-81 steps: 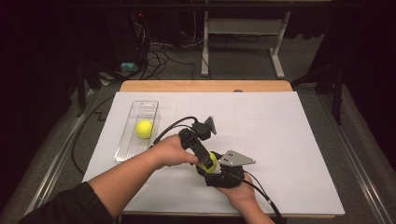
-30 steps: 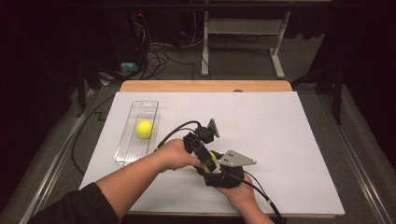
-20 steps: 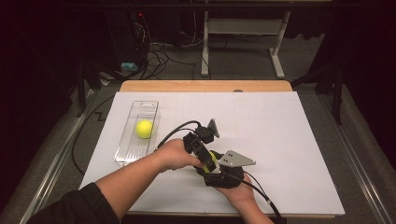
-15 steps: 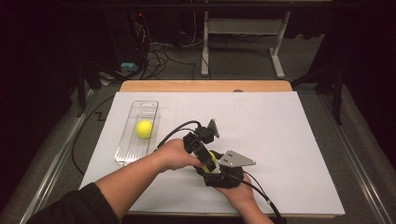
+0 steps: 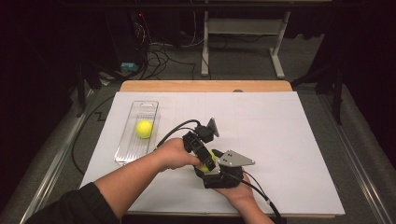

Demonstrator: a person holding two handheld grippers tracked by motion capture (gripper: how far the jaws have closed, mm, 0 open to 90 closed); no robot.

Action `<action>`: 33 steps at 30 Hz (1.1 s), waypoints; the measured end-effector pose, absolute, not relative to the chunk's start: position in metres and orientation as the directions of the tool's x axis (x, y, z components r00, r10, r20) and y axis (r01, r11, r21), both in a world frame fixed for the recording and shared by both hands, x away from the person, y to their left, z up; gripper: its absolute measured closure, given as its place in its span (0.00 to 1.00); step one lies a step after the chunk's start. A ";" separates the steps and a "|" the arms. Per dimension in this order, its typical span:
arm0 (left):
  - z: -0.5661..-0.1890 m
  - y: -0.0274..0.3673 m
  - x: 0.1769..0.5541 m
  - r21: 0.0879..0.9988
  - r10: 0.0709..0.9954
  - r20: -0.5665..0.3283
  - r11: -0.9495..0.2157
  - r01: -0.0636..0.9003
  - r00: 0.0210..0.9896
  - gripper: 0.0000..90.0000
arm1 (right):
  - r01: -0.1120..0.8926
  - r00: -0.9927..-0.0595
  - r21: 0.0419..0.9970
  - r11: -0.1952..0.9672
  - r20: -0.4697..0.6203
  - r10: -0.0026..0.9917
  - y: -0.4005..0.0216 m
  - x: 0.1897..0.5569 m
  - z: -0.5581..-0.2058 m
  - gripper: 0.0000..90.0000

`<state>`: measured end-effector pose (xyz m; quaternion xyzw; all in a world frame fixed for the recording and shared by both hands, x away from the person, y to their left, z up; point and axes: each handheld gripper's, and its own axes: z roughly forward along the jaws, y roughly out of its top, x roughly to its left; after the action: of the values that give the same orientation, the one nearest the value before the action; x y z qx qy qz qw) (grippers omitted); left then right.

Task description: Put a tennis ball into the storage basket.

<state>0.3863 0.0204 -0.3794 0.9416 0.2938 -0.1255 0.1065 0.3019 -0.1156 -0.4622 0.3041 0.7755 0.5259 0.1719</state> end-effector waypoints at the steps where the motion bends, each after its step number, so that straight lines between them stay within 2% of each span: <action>1: -0.380 0.020 0.386 0.131 0.533 -0.299 -0.799 0.588 0.791 0.30 | 0.293 -0.753 0.920 0.262 0.053 0.655 -0.116 0.302 -0.462 0.08; 8: -0.379 0.024 0.388 0.124 0.543 -0.277 -0.798 0.590 0.793 0.30 | 0.287 -0.754 0.919 0.268 0.044 0.656 -0.115 0.302 -0.463 0.00; 33: -0.379 0.047 0.398 0.122 0.608 -0.229 -0.757 0.642 0.761 0.30 | 0.279 -0.719 0.919 0.278 0.008 0.695 -0.136 0.303 -0.463 0.00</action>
<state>0.3976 0.0471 -0.3794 0.9332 0.3347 -0.0878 0.0967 0.3034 -0.1361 -0.4632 0.3152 0.7731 0.5115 0.2033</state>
